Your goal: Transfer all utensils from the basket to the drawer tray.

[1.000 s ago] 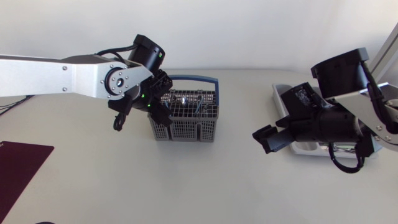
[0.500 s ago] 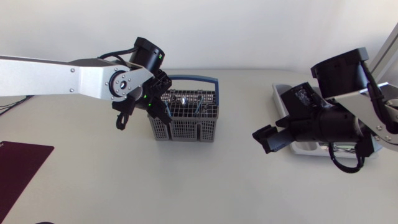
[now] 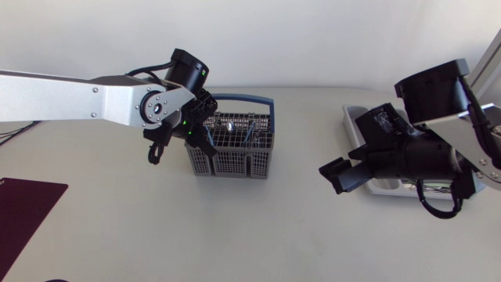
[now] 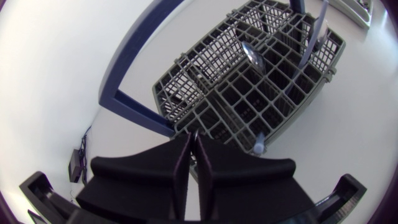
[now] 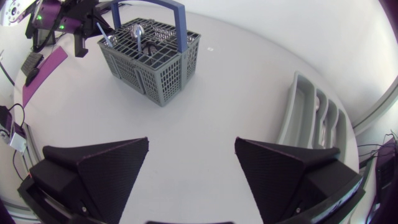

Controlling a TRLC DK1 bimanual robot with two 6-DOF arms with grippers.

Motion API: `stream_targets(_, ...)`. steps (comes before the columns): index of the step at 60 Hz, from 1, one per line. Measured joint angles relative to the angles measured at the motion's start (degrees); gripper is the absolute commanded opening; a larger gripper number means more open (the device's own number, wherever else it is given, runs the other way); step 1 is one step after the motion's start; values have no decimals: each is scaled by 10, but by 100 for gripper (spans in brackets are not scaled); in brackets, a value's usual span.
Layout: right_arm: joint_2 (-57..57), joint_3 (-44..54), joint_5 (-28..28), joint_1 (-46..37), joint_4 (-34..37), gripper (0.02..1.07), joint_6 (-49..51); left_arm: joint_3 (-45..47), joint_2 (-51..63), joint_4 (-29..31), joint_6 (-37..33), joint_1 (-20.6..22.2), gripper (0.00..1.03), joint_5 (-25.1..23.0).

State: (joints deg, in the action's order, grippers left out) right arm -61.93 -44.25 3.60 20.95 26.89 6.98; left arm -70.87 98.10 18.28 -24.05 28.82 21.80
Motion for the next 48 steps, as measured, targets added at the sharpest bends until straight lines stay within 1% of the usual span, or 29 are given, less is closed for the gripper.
stream_targets(9,9,0,0,0,4,102,6,7,-16,0,0,7,4,18)
stream_targets(18,20,1,-2,0,4,102,11,14,-53,-1,-4,28,4,56)
stream_targets(32,57,13,-2,11,3,102,34,38,-122,-4,-21,80,4,137)
stream_targets(33,66,17,-3,12,2,102,38,41,-133,-4,-24,89,4,151)
stream_targets(36,83,23,-3,16,1,102,47,45,-154,-8,-31,104,4,174)
stream_targets(41,101,24,-5,20,1,102,58,46,-184,-10,-37,122,4,191)
stream_targets(48,118,24,-6,25,1,102,67,46,-226,-12,-44,134,4,203)
